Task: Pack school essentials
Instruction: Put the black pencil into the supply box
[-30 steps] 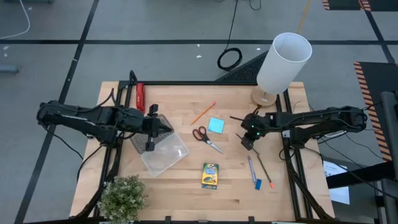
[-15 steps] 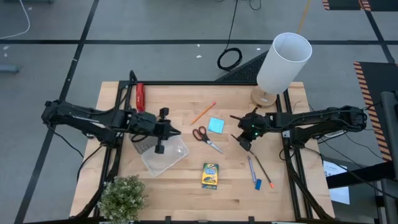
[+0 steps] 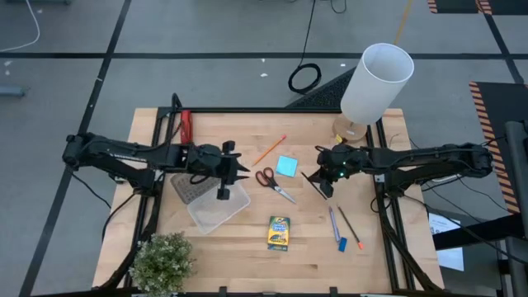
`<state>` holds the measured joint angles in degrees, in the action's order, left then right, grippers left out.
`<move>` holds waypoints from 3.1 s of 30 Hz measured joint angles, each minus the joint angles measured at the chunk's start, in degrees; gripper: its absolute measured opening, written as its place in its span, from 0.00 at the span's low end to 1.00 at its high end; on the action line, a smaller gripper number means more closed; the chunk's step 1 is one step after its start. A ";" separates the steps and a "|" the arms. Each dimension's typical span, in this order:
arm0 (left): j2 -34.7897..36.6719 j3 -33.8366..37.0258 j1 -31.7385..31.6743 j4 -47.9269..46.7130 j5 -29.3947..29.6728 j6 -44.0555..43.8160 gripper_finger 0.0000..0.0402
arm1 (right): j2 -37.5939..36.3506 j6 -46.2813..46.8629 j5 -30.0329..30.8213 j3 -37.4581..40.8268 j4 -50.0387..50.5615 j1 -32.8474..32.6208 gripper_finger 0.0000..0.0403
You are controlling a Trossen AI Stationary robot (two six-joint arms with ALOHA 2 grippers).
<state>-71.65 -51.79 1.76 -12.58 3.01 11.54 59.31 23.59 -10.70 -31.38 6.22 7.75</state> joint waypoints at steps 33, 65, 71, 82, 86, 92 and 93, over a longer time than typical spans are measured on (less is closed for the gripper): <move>-26.94 -0.26 2.81 54.07 -1.47 -4.47 0.64 | -2.19 -18.84 10.62 0.00 -40.08 -10.56 0.02; -29.15 -0.45 2.98 63.20 3.08 -13.12 0.47 | 4.58 -24.49 10.95 0.00 -54.51 -11.26 0.02; -29.12 -0.49 2.71 62.76 3.02 -12.87 0.29 | 4.58 -25.26 10.95 0.00 -54.66 -11.23 0.02; -29.12 -0.50 1.37 61.50 -3.02 -13.76 0.04 | 4.58 -24.87 10.91 0.00 -54.27 -11.23 0.04; -27.11 -0.44 0.77 56.94 -3.95 -14.61 0.08 | 4.56 -24.79 10.93 0.00 -52.67 -11.23 0.15; -19.19 -0.46 -0.17 42.55 -3.96 -13.81 0.03 | 2.00 -24.24 12.88 0.02 -45.27 -11.19 0.41; -17.29 -0.46 -0.26 38.83 -3.96 -13.55 0.03 | 1.20 -24.43 13.79 0.02 -43.46 -11.19 0.45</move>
<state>-88.95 -52.25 1.50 26.25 -0.96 -2.02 60.51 -0.85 3.09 -31.35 -37.25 -3.44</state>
